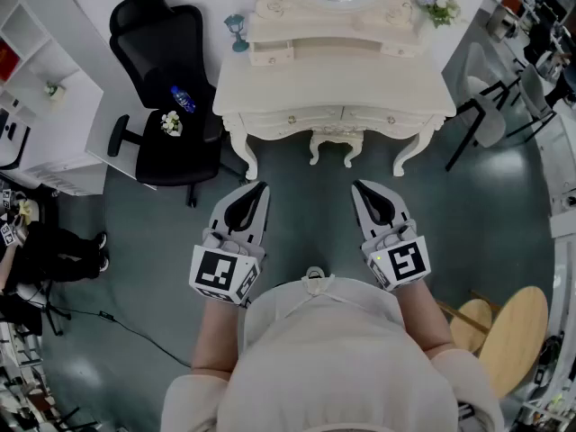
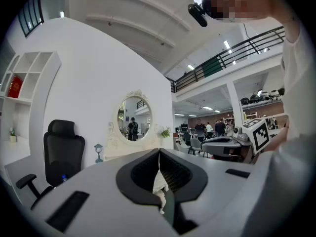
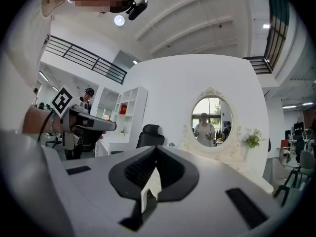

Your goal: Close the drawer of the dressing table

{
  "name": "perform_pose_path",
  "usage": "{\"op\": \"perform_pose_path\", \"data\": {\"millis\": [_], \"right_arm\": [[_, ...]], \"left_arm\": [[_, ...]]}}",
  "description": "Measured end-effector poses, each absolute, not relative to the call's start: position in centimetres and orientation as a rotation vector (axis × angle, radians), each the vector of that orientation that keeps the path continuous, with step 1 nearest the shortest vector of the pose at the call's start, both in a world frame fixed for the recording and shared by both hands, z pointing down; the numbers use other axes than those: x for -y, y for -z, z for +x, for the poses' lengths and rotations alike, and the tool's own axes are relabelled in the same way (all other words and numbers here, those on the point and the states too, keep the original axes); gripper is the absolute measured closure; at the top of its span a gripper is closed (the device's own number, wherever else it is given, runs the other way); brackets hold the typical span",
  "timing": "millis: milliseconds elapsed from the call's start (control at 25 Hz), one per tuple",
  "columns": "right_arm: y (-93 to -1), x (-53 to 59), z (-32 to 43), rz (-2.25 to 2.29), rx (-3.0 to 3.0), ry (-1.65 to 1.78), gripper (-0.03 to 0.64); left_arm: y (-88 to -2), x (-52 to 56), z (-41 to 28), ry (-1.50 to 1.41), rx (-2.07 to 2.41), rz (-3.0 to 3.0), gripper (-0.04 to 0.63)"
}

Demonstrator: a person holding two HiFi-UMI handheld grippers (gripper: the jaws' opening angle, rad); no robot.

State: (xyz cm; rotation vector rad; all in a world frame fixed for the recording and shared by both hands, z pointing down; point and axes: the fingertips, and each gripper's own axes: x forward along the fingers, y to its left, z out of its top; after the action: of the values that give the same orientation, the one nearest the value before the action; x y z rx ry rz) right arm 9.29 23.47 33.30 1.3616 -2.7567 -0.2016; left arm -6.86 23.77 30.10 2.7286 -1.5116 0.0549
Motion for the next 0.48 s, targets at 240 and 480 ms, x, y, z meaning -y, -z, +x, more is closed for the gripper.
{"op": "perform_pose_path", "data": {"millis": [240,480], "right_arm": [[-33.2,-22.8,9.7,1.360,2.761,0.205,0.615],[-33.3,-21.8,10.5,1.372,2.770,0.189,0.614]], "left_arm": [[-30.1,-23.0,-6.6,-0.046,1.520,2.745,0.577],[-30.1,-22.2,-6.0,-0.030,1.523,2.731,0.577]]}}
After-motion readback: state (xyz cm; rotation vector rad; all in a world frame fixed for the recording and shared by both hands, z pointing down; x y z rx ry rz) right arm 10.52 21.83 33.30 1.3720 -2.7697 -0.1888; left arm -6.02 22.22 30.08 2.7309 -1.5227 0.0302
